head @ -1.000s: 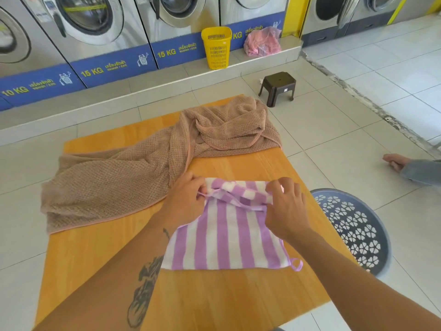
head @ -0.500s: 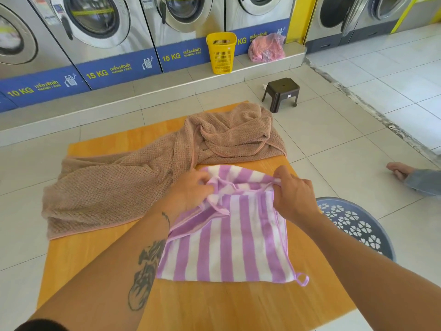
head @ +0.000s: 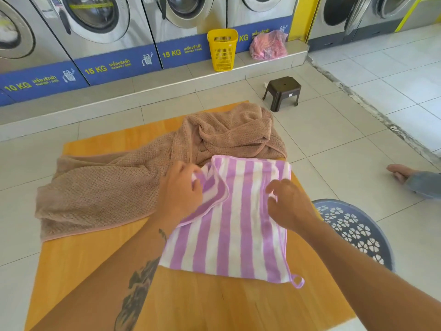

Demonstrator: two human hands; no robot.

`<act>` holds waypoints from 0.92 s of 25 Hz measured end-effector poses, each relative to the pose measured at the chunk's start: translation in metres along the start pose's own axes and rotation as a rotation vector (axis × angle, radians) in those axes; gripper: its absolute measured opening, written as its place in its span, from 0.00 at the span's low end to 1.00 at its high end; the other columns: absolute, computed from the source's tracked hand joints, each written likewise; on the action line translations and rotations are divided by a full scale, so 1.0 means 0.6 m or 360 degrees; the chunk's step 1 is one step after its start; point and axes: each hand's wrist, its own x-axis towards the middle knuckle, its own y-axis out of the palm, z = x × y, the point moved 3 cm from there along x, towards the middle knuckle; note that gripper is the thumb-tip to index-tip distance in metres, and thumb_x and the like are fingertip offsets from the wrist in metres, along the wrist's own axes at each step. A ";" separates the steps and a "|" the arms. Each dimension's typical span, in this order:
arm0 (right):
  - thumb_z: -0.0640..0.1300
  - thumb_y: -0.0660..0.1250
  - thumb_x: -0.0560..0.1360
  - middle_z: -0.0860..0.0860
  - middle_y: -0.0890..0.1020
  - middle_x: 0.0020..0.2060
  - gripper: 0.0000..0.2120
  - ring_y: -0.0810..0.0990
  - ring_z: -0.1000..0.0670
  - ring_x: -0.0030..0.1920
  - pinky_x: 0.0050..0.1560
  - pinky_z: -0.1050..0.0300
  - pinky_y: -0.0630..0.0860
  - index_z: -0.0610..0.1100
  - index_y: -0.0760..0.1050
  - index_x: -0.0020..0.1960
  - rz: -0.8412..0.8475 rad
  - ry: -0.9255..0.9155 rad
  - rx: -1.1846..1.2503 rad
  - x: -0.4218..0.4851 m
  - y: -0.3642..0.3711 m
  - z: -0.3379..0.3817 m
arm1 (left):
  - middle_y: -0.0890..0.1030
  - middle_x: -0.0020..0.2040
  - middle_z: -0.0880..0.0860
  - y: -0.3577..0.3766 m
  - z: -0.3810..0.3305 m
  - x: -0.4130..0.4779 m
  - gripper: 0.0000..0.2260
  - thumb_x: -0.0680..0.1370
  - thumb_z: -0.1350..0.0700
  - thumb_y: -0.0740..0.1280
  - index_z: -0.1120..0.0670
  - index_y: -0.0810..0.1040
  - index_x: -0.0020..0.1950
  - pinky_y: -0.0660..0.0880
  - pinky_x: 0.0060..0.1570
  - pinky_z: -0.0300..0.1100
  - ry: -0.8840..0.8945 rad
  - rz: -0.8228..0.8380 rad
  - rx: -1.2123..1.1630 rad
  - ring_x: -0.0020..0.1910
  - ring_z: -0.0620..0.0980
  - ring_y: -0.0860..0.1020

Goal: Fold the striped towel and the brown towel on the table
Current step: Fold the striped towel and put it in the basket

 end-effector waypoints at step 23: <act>0.36 0.62 0.76 0.47 0.80 0.47 0.11 0.80 0.49 0.41 0.32 0.63 0.73 0.41 0.79 0.55 0.0867 0.0620 0.0150 -0.349 0.075 0.083 | 0.78 0.44 0.52 -0.083 0.183 -0.329 0.07 0.82 0.50 0.55 0.48 0.68 0.46 0.66 0.34 0.45 -0.0494 0.0744 0.0168 0.41 0.53 0.76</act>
